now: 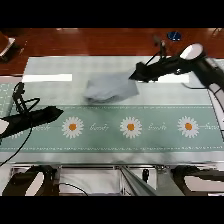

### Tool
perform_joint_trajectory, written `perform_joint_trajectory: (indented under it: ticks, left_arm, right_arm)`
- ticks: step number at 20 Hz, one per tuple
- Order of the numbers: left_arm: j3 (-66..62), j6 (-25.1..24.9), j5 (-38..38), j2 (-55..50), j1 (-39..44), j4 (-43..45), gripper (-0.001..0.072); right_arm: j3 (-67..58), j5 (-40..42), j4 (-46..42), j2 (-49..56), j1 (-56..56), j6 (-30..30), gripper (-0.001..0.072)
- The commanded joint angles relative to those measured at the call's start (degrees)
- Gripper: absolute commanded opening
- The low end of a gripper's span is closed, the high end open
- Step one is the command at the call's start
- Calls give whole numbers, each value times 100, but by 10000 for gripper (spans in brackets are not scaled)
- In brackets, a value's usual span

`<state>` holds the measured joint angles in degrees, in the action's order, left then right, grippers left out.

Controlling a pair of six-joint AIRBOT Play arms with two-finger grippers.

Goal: Fold the shirts.

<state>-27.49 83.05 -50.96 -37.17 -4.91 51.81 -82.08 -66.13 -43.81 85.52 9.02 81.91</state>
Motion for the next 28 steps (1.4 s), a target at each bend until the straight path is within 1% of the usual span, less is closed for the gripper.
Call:
perform_joint_trajectory:
  ticks: [1, 6, 9, 12, 13, 14, 17, 19, 22, 23, 24, 27, 28]
  left_arm:
    - [2, -9, 39, -2, -7, 24, 21]
    - [2, -9, 42, -2, -7, 24, 20]
    - [2, -7, 42, -2, -7, 24, 20]
    - [2, -7, 44, -2, -7, 22, 20]
    - [2, -7, 44, -2, -7, 22, 20]
    - [2, -7, 46, -2, -7, 22, 20]
    - [2, -7, 146, -2, -7, 22, 20]
    - [2, -7, 238, -2, -7, 22, 20]
    - [2, -9, 326, -2, -7, 22, 20]
    - [2, -9, 345, -2, -7, 22, 21]
    - [2, -9, 369, -2, -7, 22, 21]
    - [2, -11, 387, -2, -7, 22, 21]
    - [2, -11, 391, -2, -7, 22, 20]
  right_arm:
    - [-881, -627, -356, -304, -619, 306, 25]
    - [-1499, -1410, -525, -874, -1945, 651, 25]
    - [-1510, -1757, -518, -1276, -2933, 802, 25]
    - [-1510, -2343, -544, -1582, -3989, 861, 25]
    - [-1510, -2586, -688, -1665, -4297, 892, 25]
    - [-1510, -2826, -918, -1738, -4551, 905, 23]
    - [-1436, -3556, -2024, -1996, -5097, 918, 23]
    - [-1075, -3834, -2647, -2275, -5377, 931, 23]
    - [-7, -3915, -3261, -2968, -5853, 968, 23]
    - [433, -3930, -3633, -3257, -6039, 1036, 23]
    - [850, -3943, -4041, -3539, -6216, 1099, 23]
    - [2162, -3742, -5735, -4503, -6513, 1220, 24]
    - [2522, -3589, -6033, -4784, -6513, 1335, 24]
